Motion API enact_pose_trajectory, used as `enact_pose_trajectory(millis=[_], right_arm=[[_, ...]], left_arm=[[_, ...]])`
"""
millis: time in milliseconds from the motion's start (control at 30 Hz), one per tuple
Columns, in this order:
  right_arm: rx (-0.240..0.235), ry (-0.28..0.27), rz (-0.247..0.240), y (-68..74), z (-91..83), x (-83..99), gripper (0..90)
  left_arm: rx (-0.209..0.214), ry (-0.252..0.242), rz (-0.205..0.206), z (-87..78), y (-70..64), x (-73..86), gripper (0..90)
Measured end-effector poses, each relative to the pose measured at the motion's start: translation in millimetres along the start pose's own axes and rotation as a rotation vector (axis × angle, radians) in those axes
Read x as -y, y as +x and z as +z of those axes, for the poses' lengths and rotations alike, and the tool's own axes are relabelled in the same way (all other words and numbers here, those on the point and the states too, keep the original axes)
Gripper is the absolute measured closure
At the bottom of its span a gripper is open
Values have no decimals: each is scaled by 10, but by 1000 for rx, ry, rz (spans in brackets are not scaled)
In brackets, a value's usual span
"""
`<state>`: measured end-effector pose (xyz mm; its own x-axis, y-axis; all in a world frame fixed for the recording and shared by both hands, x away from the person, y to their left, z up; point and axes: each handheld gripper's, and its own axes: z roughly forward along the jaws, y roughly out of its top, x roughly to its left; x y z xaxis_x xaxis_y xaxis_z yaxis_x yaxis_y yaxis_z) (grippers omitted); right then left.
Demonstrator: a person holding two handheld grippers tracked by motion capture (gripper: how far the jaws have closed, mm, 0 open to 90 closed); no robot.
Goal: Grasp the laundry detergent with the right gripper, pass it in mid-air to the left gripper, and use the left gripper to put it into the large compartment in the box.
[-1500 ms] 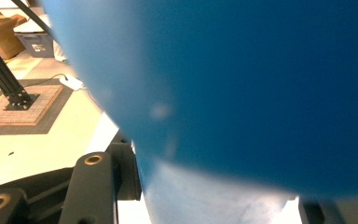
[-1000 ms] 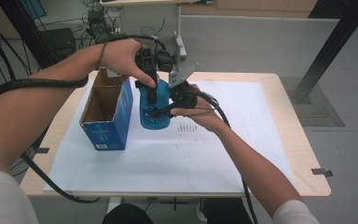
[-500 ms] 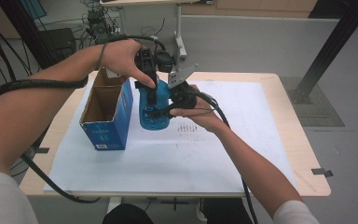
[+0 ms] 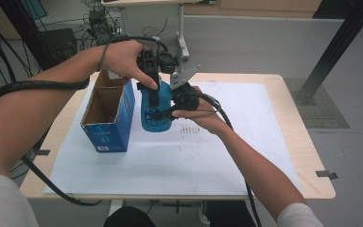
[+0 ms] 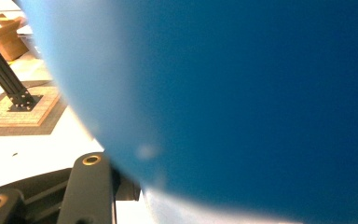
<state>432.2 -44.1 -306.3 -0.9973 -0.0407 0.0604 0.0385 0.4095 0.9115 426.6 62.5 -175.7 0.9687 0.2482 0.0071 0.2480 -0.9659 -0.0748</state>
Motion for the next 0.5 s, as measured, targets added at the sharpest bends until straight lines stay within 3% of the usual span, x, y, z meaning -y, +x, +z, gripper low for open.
enact_pose_trajectory(millis=[500], right_arm=[[6, -4, -1, -12, 1, 3, 419]], left_arm=[[-4, -6, -3, 1, 7, 0, 376]])
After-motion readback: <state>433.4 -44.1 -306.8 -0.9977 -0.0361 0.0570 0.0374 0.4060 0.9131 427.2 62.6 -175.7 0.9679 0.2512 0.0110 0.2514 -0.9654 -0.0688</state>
